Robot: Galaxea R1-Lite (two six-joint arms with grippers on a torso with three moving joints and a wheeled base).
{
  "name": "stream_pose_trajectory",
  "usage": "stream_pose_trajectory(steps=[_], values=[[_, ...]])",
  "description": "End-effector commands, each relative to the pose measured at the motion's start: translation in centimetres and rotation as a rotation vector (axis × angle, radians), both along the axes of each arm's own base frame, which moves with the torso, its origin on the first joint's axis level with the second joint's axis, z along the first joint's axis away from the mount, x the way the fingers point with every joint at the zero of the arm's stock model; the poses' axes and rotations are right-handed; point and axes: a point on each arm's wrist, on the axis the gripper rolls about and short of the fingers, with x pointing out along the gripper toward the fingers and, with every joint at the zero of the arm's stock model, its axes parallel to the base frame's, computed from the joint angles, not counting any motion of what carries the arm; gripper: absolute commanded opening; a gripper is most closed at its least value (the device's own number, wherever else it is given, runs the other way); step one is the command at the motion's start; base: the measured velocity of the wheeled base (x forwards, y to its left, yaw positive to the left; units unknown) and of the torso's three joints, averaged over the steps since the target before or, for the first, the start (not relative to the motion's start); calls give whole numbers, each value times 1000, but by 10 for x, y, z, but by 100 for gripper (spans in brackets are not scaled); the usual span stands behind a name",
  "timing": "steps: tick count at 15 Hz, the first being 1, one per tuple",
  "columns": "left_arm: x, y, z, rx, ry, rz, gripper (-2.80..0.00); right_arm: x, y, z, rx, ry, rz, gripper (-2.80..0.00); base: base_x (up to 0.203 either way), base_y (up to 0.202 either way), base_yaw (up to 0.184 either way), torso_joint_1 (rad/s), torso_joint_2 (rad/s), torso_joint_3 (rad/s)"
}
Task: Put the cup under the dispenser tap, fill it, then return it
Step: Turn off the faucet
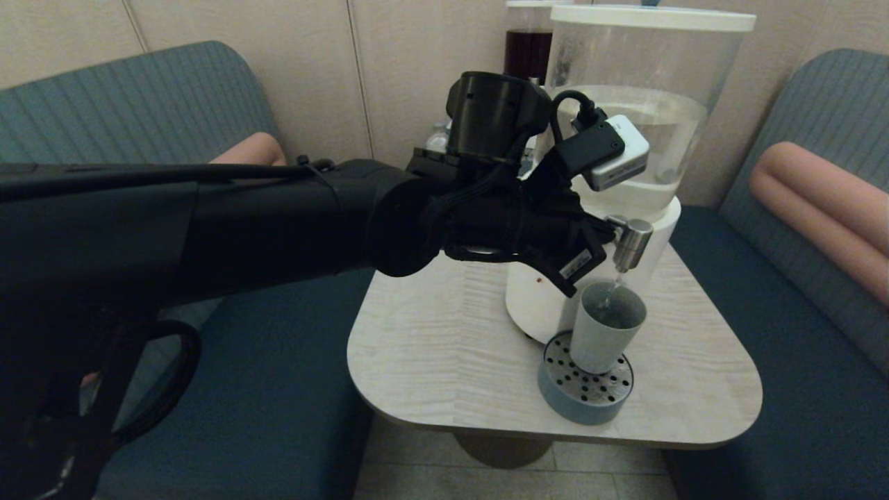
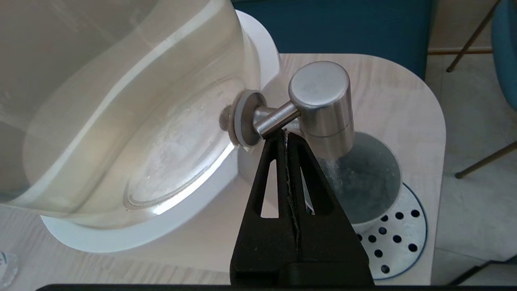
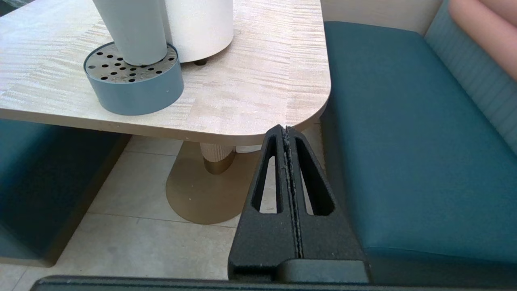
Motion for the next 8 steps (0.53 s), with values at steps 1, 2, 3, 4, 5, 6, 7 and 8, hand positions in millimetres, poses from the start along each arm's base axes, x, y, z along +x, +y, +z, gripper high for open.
stream_pose_trajectory(steps=[1,2,3,4,5,6,7,8], values=[[0,-1,1,-10,-13,-5,-280,1,0,-4,0,15,0,-280,0,0,0,0,0,0],[0,-1,2,-14,-17,-3,-280,1,0,-4,0,14,0,-280,0,0,0,0,0,0],[1,-1,3,-22,-26,-3,-280,1,0,-4,0,15,0,-280,0,0,0,0,0,0],[1,-2,4,-35,-39,-1,-280,1,0,-4,0,15,0,-280,0,0,0,0,0,0],[2,-2,5,-45,-52,10,-280,1,0,-4,0,15,-1,-280,0,0,0,0,0,0],[2,-2,6,-52,-63,20,-280,1,0,-4,0,14,0,-280,0,0,0,0,0,0],[3,-2,8,-61,-72,24,-280,1,0,-4,0,14,0,-280,0,0,0,0,0,0],[3,-2,9,-70,-81,25,-280,1,0,-4,0,15,0,-280,0,0,0,0,0,0]])
